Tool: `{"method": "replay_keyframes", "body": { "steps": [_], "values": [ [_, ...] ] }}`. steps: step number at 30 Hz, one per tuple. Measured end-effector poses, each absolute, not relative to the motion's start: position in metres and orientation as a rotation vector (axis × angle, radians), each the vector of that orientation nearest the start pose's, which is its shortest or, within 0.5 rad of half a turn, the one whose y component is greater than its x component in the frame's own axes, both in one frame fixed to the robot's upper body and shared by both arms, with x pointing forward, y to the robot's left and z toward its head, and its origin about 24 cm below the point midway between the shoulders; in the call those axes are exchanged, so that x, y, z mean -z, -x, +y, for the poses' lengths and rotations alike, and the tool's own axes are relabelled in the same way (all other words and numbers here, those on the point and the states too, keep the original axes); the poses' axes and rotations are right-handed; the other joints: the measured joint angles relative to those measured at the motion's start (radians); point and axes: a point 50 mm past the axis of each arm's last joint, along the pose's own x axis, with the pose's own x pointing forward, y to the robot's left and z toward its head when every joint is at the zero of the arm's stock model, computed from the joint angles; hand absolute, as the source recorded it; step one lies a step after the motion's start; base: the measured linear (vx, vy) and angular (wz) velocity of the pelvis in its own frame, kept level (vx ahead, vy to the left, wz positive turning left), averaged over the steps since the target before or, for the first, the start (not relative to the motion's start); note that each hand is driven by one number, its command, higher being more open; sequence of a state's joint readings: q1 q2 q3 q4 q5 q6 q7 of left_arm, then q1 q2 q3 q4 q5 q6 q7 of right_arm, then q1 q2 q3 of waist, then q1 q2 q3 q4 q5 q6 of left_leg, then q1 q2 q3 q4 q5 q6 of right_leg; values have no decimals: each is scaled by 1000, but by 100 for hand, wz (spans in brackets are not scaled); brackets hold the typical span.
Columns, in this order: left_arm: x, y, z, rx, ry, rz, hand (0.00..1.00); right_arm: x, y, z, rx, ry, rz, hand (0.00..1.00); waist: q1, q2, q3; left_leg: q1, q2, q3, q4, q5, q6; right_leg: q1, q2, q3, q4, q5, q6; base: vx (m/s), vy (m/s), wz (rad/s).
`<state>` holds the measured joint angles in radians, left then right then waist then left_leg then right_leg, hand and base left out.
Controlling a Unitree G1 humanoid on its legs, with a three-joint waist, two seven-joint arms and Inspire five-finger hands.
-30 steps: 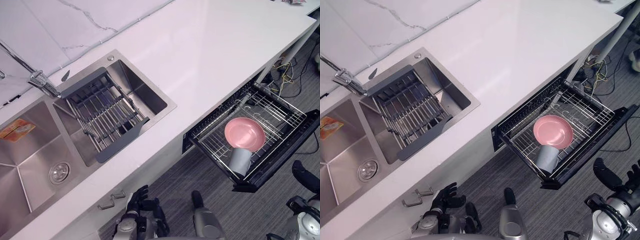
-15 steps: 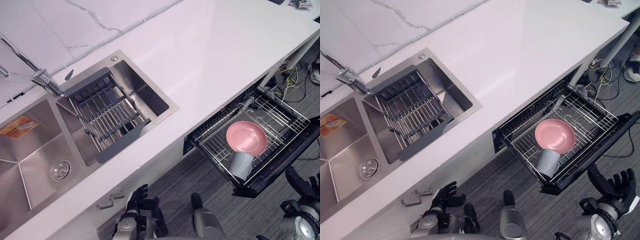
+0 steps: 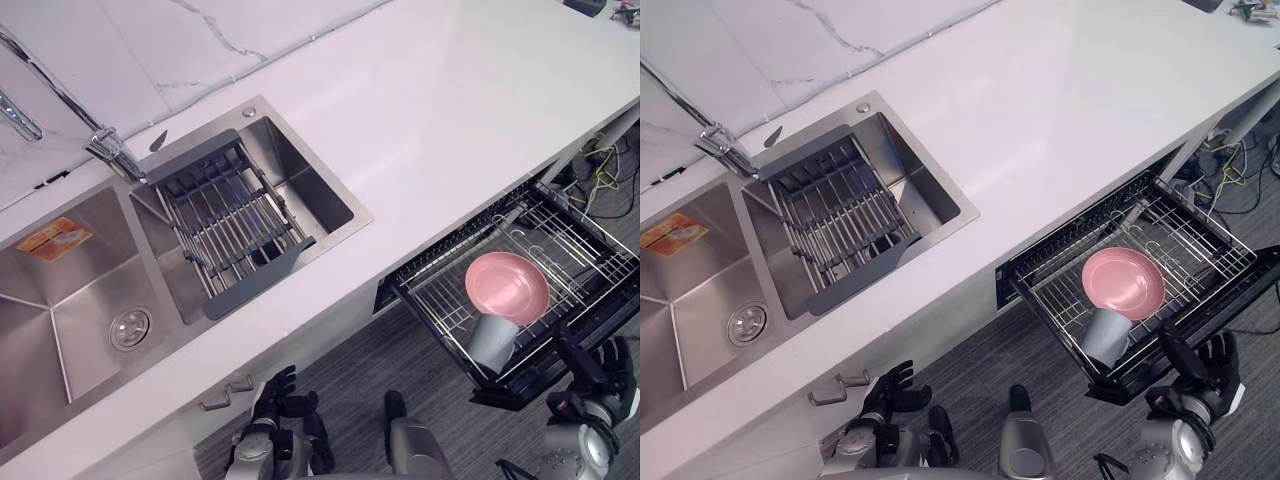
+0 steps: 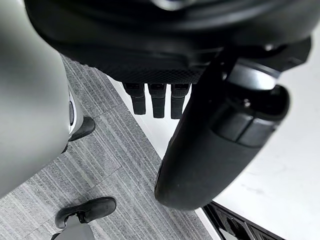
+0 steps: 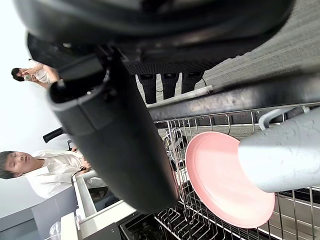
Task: Walk over to the sink, pick up the cup, carry it to the dishwasher, place the cup inside the dishwasher, then close the dishwasher door
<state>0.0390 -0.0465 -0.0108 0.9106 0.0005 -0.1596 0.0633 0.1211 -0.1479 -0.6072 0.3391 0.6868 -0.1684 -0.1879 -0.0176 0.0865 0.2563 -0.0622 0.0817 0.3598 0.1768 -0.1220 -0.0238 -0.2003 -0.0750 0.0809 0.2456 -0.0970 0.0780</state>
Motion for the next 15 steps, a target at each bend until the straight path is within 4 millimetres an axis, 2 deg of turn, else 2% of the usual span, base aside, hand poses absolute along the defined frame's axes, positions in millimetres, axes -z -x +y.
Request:
{"method": "replay_keyframes", "body": {
  "steps": [10,15],
  "values": [
    [135,-152,135,-25,5,786,90,21,-156,-329,959,-630,-2,90,-1,4,-3,-1,-10,-21,-39,27,-4,-6,-7,-22,2,-2,-2,-9,-12,7],
    [135,-152,136,-26,3,784,90,18,-167,-320,910,-664,-16,90,1,9,-5,-4,-18,-47,-58,48,-4,-7,-15,-47,8,-3,-3,-21,-11,14]
  ]
}}
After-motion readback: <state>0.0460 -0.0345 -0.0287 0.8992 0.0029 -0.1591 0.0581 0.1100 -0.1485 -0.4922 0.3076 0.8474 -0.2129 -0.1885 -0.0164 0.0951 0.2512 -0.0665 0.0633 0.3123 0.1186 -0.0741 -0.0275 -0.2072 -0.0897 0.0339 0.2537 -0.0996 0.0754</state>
